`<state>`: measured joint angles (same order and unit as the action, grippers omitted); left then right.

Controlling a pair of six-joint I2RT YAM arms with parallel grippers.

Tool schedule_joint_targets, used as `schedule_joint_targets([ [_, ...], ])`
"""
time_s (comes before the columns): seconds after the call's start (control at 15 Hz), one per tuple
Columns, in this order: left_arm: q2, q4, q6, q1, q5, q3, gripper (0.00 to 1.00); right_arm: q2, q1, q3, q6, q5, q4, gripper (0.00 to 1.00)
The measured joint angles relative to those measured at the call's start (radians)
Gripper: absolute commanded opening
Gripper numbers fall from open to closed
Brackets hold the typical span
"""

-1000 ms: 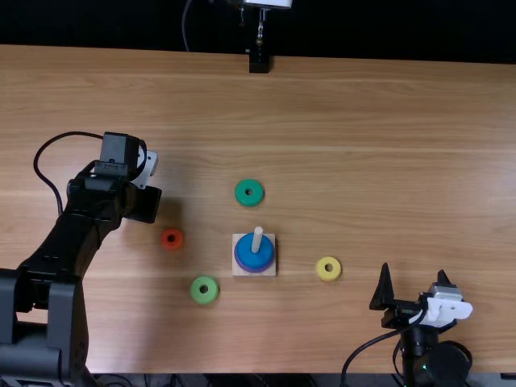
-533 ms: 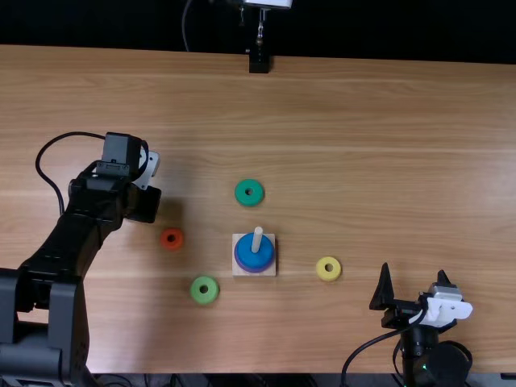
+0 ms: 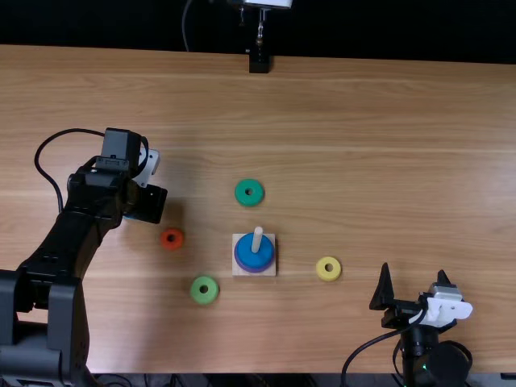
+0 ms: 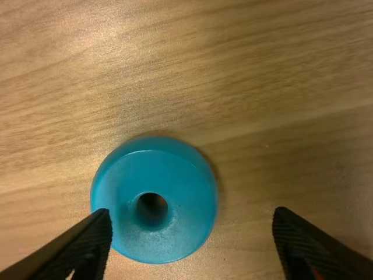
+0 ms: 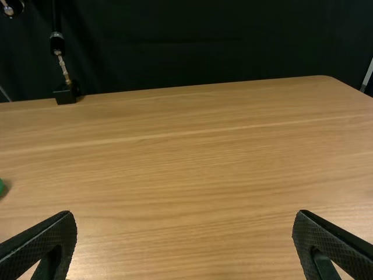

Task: Build the Hanoi tower: stack the rings onto the peg from bottom to top in this color order: purple, dark blue, light blue, dark green, light green, yellow, orange.

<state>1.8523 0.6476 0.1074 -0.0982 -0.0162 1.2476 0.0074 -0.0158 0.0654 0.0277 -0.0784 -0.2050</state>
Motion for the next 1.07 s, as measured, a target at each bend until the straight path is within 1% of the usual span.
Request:
schedule_joint_targets([
  [0.33, 0.004, -0.003, 0.000, 0.002, -0.006, 0.019, 1.00, 0.000, 0.000, 0.000, 0.000, 0.000, -0.001, 1.00],
  [0.4, 0.006, -0.008, 0.000, 0.002, -0.015, 0.042, 1.00, 0.000, 0.000, 0.000, 0.000, -0.001, 0.000, 1.00],
  [0.53, 0.006, -0.014, 0.000, 0.002, -0.048, 0.061, 1.00, 0.000, 0.000, 0.000, 0.000, 0.000, 0.000, 1.00],
  [0.6, 0.008, -0.012, 0.000, 0.002, -0.059, 0.061, 1.00, 0.000, 0.000, 0.000, 0.000, 0.000, 0.000, 1.00],
  [0.73, 0.028, -0.007, 0.001, 0.007, -0.066, 0.061, 1.00, 0.000, 0.000, 0.000, 0.000, 0.000, 0.000, 1.00],
  [0.93, 0.041, -0.005, 0.000, 0.037, -0.070, 0.061, 1.00, 0.000, 0.000, 0.000, 0.000, 0.000, 0.000, 1.00],
  [1.07, 0.041, -0.006, 0.001, 0.041, -0.071, 0.061, 1.00, 0.000, 0.000, 0.000, 0.000, 0.000, 0.000, 1.00],
])
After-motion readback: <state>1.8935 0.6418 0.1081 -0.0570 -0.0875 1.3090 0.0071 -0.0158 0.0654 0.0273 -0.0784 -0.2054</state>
